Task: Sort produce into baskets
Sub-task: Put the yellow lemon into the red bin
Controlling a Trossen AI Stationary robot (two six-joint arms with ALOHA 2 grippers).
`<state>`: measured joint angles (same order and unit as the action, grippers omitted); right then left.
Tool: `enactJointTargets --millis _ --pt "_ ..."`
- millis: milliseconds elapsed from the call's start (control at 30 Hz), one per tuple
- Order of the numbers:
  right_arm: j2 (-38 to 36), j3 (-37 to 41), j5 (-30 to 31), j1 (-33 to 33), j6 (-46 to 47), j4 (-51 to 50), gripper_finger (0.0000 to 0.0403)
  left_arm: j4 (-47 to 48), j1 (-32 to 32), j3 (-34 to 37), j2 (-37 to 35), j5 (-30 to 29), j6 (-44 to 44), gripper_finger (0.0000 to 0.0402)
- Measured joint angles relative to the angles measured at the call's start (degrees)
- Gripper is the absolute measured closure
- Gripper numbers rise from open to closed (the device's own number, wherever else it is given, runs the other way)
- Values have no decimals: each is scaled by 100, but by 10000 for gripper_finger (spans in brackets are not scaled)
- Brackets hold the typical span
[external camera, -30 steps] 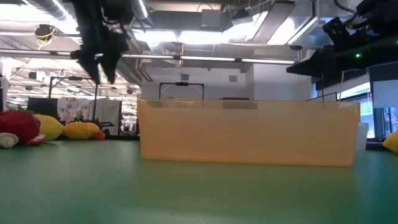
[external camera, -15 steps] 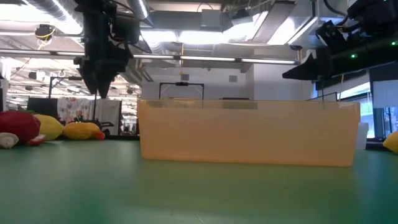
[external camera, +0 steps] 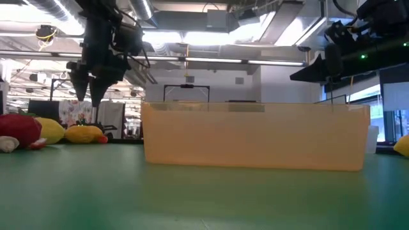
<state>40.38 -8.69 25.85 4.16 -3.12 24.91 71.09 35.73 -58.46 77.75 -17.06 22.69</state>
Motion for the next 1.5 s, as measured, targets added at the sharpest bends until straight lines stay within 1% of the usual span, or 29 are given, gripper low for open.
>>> enactJointTargets --millis 67,267,500,633,900,1033,1167,1267,1500 --pt "0 0 0 0 22 -31 393 -74 -32 0 21 0 187 25" --pt "0 0 -2 -2 33 67 393 90 -209 0 72 7 778 29" --pt "0 0 -33 0 33 18 393 778 -214 0 467 4 1196 43" --pt "0 0 -66 0 31 44 393 952 -214 0 786 164 1226 46" --pt "0 0 -121 -1 31 63 393 1092 -216 0 1441 529 993 46" --pt "0 -2 -118 0 28 43 393 1051 -216 161 1649 677 969 46" --pt "0 -2 -114 0 24 -107 393 918 -181 591 1741 779 1014 46" --pt "0 -2 -113 0 26 -125 393 622 -169 881 1747 789 987 47" --pt "0 -2 -101 -2 24 -93 393 26 -21 1206 1746 798 782 47"
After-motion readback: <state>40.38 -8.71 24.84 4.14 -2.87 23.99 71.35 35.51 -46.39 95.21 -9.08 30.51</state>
